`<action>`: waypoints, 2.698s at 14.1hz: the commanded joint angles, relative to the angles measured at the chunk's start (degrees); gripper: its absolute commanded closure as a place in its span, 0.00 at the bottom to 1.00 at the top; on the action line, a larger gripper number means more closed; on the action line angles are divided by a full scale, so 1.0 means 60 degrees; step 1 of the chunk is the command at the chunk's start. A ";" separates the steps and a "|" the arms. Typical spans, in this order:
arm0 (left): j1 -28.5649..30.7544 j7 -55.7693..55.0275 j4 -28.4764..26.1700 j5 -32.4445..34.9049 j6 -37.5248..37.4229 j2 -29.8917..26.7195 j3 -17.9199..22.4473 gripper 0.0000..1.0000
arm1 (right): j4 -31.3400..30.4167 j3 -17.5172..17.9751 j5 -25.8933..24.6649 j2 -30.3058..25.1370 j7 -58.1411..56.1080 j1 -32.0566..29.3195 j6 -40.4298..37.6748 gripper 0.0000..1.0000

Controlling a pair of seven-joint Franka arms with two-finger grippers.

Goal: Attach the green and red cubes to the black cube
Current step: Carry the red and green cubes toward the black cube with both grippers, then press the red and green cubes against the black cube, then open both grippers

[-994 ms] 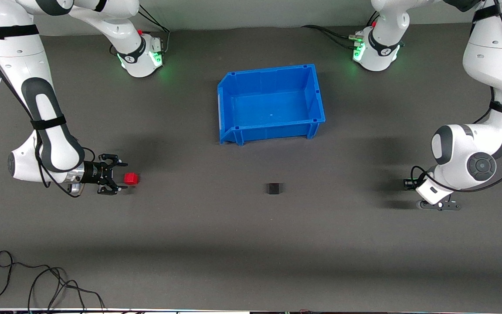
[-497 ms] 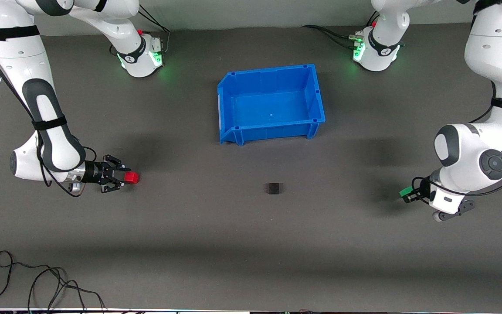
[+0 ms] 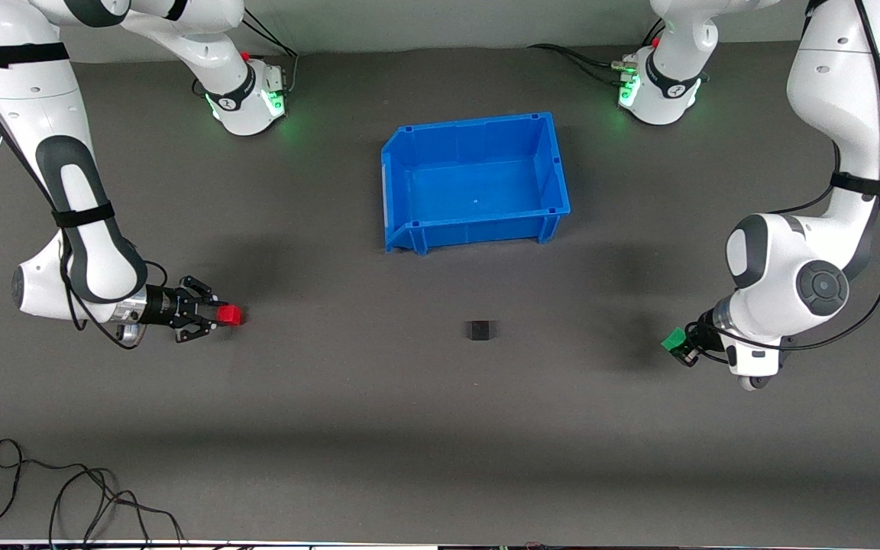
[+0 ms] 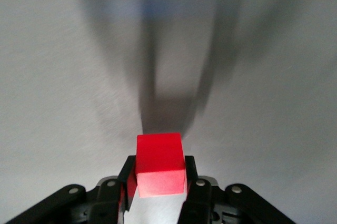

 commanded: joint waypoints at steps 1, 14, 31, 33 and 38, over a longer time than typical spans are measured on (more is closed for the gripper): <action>-0.0340 -0.0964 0.0589 -0.0126 -0.0992 -0.0043 0.0089 1.00 | 0.0690 -0.0019 0.0198 -0.0144 0.0910 0.0478 -0.0477 0.73; -0.2653 -0.8607 0.2008 -0.0082 -0.0818 0.1199 0.0103 1.00 | 0.4043 -0.0005 0.0916 0.2006 0.7061 0.5633 0.2420 0.73; -0.4750 -1.3653 0.2290 -0.0053 0.0998 0.2520 0.0221 1.00 | 0.5863 -0.0004 0.0770 0.4016 0.8766 0.7307 0.3418 0.72; -0.4765 -1.3653 0.2290 -0.0053 0.1100 0.2520 0.0220 1.00 | 0.5863 -0.0005 0.0740 0.3986 0.8678 0.7321 0.3404 0.72; -0.4897 -1.3609 0.2290 -0.0024 0.1115 0.2651 0.0220 1.00 | 0.5848 -0.0005 0.0520 0.3986 0.8590 0.7453 0.3374 0.67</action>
